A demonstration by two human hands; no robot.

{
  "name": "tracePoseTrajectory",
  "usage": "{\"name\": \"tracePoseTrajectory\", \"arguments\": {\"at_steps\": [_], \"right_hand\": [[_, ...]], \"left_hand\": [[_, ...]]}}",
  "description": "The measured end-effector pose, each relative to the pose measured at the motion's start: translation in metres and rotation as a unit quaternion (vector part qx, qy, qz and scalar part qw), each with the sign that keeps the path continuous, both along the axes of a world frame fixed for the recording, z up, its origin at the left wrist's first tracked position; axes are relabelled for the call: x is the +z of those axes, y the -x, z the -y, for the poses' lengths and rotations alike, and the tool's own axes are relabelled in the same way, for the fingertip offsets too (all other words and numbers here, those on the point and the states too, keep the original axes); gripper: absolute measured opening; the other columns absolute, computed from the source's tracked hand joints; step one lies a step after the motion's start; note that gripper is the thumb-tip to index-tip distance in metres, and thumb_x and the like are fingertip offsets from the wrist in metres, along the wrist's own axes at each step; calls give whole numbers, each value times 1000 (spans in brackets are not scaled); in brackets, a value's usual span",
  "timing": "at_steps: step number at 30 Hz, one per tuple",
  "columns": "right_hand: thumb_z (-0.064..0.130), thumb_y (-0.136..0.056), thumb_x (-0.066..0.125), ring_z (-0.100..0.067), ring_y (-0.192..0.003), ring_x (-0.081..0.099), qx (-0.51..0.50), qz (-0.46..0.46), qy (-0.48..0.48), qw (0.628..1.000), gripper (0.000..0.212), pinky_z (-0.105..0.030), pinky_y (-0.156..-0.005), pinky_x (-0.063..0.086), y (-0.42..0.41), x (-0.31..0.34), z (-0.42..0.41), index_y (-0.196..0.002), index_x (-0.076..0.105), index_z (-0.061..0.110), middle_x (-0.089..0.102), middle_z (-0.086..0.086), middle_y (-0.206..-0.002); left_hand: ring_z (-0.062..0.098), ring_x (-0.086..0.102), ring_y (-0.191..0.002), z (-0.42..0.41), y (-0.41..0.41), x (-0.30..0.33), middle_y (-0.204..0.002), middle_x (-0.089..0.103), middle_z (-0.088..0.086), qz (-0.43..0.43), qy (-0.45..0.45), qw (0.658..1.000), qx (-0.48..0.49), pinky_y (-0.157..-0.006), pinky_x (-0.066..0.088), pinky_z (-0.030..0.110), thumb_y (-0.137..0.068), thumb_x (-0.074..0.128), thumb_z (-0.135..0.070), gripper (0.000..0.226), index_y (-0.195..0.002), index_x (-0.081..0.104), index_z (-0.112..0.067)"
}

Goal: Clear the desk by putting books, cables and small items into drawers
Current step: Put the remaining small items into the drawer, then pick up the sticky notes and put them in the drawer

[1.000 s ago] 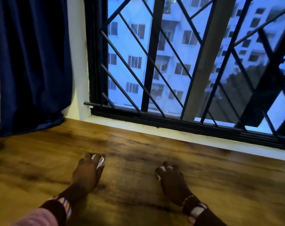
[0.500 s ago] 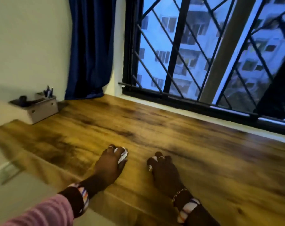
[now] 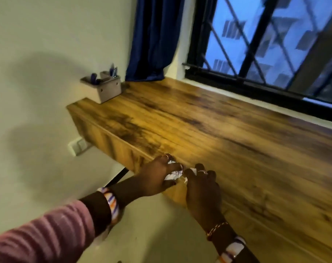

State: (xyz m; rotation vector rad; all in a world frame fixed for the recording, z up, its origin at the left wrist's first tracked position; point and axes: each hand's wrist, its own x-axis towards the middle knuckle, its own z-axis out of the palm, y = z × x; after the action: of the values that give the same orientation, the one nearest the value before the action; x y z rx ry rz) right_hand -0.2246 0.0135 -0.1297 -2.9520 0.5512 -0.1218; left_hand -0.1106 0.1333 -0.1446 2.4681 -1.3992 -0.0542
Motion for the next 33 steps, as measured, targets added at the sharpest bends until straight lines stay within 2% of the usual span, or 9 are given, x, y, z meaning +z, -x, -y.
{"name": "tracePoseTrajectory", "arguments": {"at_steps": [3, 6, 10, 18, 21, 24, 27, 30, 33], "right_hand": [[19, -91, 46, -24, -122, 38, 101, 52, -28, 993, 40, -33, -94, 40, -24, -7, -47, -128, 46, 36, 42, 2, -139], [19, -90, 50, -19, -122, 38, 217, 47, -66, 973, 40, -30, -91, 40, -61, -16, -97, -125, 49, 39, 42, 9, -139], [17, -88, 51, -20, -120, 42, 302, 5, -155, 941, 37, -33, -91, 42, -133, -32, -157, -120, 55, 36, 43, 8, -137], [7, -89, 54, -27, -145, 5, 380, -157, -230, 882, 58, -43, -109, 36, -228, -76, -234, -138, 38, 34, 6, -3, -158], [8, -90, 53, -25, -144, 15, 369, -163, -234, 885, 56, -39, -109, 36, -237, -78, -241, -139, 39, 31, 12, -4, -157], [8, -90, 53, -22, -140, 27, 380, -166, -222, 883, 50, -35, -106, 37, -230, -75, -244, -136, 44, 26, 25, -5, -154], [7, -89, 54, -20, -135, 36, 423, -169, -206, 866, 46, -36, -107, 38, -212, -68, -248, -132, 49, 21, 41, -5, -145], [11, -88, 55, -19, -126, 46, 471, -174, -202, 841, 41, -32, -105, 39, -180, -62, -258, -129, 52, 18, 52, -3, -137], [15, -90, 54, -20, -119, 52, 527, -179, -200, 806, 38, -27, -99, 40, -136, -61, -271, -128, 54, 20, 56, -3, -131]], "left_hand": [[23, 53, -115, -59, -11, -11, -125, 59, 7, -78, 108, 986, 99, -94, 40, 20, -83, 66, -29, 42, -122, 60, -17], [19, 61, -95, -131, -30, -32, -104, 68, 4, -182, 223, 902, 323, -73, 32, -1, -77, 74, -18, 34, -109, 67, -12], [16, 61, -91, -216, -68, -64, -99, 68, 1, -249, 249, 777, 522, -77, 40, 21, -77, 73, -33, 38, -112, 63, -20], [28, 28, -139, -294, -97, -92, -143, 44, 7, -281, 201, 735, 584, -111, 25, 38, -87, 59, -42, 54, -136, 44, -26], [25, 45, -128, -311, -86, -90, -140, 48, 7, -261, 205, 719, 610, -99, 38, 30, -88, 60, -30, 47, -132, 49, -20], [21, 61, -101, -324, -60, -82, -138, 50, 5, -260, 236, 676, 649, -65, 44, 13, -88, 61, -22, 41, -127, 53, -19], [20, 63, -76, -333, -21, -74, -135, 54, 6, -239, 252, 649, 677, -71, 38, 20, -87, 61, -19, 38, -125, 56, -18], [26, 63, -88, -337, 34, -62, -132, 56, 4, -210, 273, 616, 708, -72, 33, 17, -87, 61, -19, 36, -122, 58, -18], [24, 60, -76, -339, 100, -52, -128, 59, 5, -188, 292, 582, 735, -74, 37, 21, -86, 62, -18, 34, -120, 59, -18]]}}
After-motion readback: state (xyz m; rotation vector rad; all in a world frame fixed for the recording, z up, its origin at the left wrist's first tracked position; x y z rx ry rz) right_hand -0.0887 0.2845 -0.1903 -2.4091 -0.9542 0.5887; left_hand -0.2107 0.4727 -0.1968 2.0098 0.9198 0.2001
